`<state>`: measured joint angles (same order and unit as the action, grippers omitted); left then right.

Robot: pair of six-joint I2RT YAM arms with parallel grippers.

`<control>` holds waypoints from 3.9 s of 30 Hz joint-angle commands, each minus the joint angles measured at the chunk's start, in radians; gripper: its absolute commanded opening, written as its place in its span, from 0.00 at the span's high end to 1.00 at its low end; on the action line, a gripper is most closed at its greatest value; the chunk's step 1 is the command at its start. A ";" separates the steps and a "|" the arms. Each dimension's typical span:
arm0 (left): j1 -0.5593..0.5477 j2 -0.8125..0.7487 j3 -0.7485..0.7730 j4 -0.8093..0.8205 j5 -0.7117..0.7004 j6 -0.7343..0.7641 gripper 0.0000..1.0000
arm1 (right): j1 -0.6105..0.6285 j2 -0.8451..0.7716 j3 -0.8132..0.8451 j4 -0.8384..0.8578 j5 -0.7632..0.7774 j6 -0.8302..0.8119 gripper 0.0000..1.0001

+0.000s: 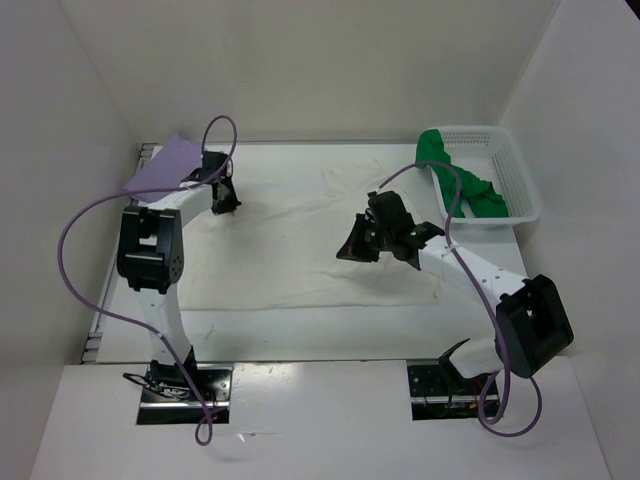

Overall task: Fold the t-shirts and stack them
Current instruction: Fold the flattened tshirt in 1/3 of the way

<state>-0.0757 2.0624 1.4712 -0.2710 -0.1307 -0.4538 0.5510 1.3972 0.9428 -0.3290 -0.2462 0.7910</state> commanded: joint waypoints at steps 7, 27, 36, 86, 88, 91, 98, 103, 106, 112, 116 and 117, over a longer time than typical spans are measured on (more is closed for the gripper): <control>-0.218 -0.373 -0.386 0.035 0.043 -0.239 1.00 | 0.000 0.020 0.025 0.070 -0.019 -0.009 0.98; -0.162 -0.684 -0.512 0.029 0.022 -0.347 0.45 | 0.000 0.052 0.056 0.079 -0.010 -0.018 0.95; -0.136 -0.456 -0.440 0.047 -0.083 -0.209 0.51 | 0.000 0.025 0.047 0.058 -0.010 -0.027 0.95; -0.007 -0.421 -0.266 0.095 0.025 -0.172 1.00 | 0.000 -0.035 0.005 0.048 -0.010 -0.018 0.95; 0.034 -0.389 -0.235 0.116 0.025 -0.172 1.00 | 0.000 -0.035 0.005 0.048 -0.010 -0.018 0.95; 0.077 -0.311 -0.161 0.125 0.025 -0.183 1.00 | 0.000 -0.026 0.005 0.048 -0.010 -0.018 0.95; 0.123 -0.102 0.020 0.167 -0.001 -0.194 1.00 | 0.000 0.002 0.014 0.048 -0.010 -0.018 0.95; 0.134 0.005 0.138 0.153 -0.058 -0.213 1.00 | -0.010 0.023 0.014 0.039 0.001 -0.027 0.95; 0.146 0.039 0.163 0.153 -0.064 -0.238 1.00 | -0.020 0.023 0.014 0.039 0.021 -0.027 0.95; 0.155 -0.001 0.132 0.151 -0.171 -0.269 0.71 | -0.065 -0.003 -0.007 0.010 0.126 -0.016 0.95; 0.166 -0.073 0.077 0.171 -0.181 -0.238 0.52 | -0.169 -0.043 -0.059 -0.012 0.171 -0.004 0.95; 0.166 -0.094 0.055 0.185 -0.181 -0.224 0.49 | -0.187 -0.043 -0.071 -0.012 0.171 -0.004 0.95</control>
<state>0.0849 2.0693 1.5639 -0.1406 -0.2684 -0.7048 0.4244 1.3994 0.9047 -0.3172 -0.1448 0.7879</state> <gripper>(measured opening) 0.497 0.045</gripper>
